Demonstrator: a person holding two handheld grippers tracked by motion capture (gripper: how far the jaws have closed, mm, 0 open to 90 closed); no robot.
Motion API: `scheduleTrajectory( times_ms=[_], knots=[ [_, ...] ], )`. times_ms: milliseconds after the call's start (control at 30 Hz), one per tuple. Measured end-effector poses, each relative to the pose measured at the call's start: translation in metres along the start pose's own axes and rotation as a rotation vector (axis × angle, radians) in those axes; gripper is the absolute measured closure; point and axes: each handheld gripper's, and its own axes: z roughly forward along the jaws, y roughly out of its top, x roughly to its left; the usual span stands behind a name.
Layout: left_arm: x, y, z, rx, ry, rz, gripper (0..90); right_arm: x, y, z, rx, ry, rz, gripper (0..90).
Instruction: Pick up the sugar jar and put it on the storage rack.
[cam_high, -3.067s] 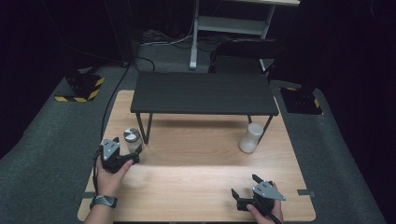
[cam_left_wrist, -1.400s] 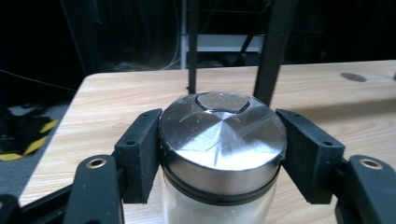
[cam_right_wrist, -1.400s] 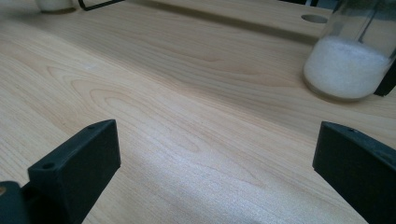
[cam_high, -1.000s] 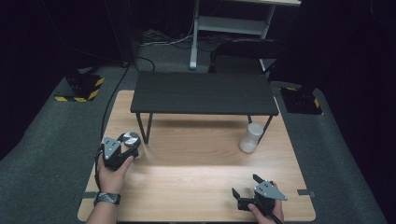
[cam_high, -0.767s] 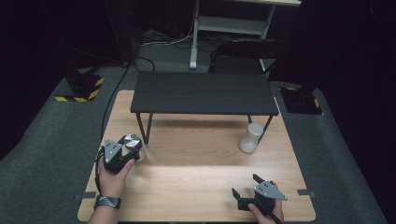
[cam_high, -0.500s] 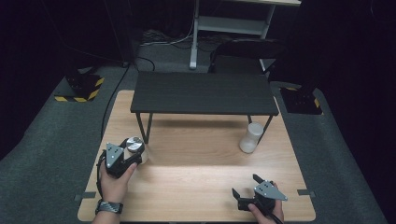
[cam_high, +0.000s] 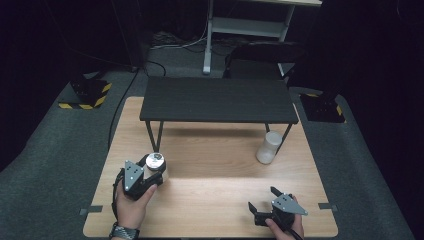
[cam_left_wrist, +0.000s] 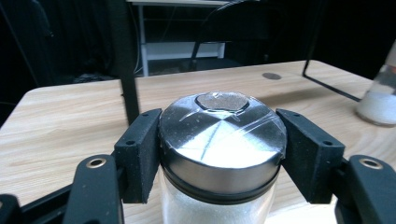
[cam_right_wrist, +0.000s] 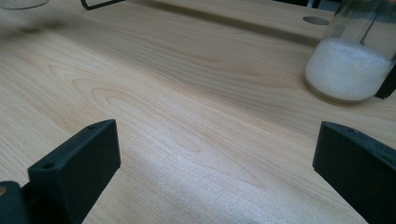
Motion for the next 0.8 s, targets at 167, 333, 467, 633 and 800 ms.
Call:
scheduleTrajectory(
  times_ms=[167,333,467,633,800],
  knots=[
    [-0.006,0.002,0.0,0.0,-0.018,-0.009,34.6,0.0,0.0,0.0,0.0,0.0,-0.002,0.3],
    [-0.018,0.008,-0.004,-0.022,-0.039,-0.006,34.5,0.0,0.0,0.0,0.002,0.002,-0.002,0.3],
    [-0.027,0.015,-0.007,-0.039,-0.055,0.0,34.5,0.0,0.001,0.0,0.003,0.002,-0.003,0.3],
    [-0.034,0.024,-0.01,-0.068,-0.065,0.008,34.5,0.001,0.003,0.0,0.021,-0.023,-0.002,0.3],
    [-0.037,0.032,-0.01,-0.083,-0.071,0.004,34.5,0.001,0.004,-0.001,0.035,-0.058,0.032,0.5]
  ],
)
